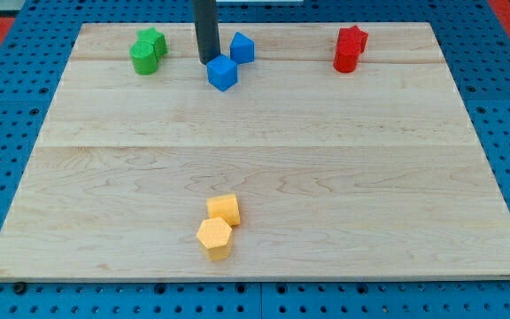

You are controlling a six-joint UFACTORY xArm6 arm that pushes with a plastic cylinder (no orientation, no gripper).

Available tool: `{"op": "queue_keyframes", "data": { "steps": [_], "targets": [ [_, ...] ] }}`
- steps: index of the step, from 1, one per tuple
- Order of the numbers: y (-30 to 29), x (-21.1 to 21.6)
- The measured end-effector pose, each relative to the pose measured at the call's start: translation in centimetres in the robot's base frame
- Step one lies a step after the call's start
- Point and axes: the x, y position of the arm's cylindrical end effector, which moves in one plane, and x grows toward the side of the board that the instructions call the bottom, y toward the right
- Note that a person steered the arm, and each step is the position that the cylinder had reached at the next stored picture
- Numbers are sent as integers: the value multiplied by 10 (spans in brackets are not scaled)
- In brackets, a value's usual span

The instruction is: Slightly push the blue triangle downwards

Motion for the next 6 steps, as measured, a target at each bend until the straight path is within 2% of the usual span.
{"op": "queue_keyframes", "data": {
  "steps": [1, 2, 3, 5, 6],
  "targets": [
    [-9, -40],
    [30, -66],
    [52, -37],
    [52, 30],
    [67, -29]
  ]
}}
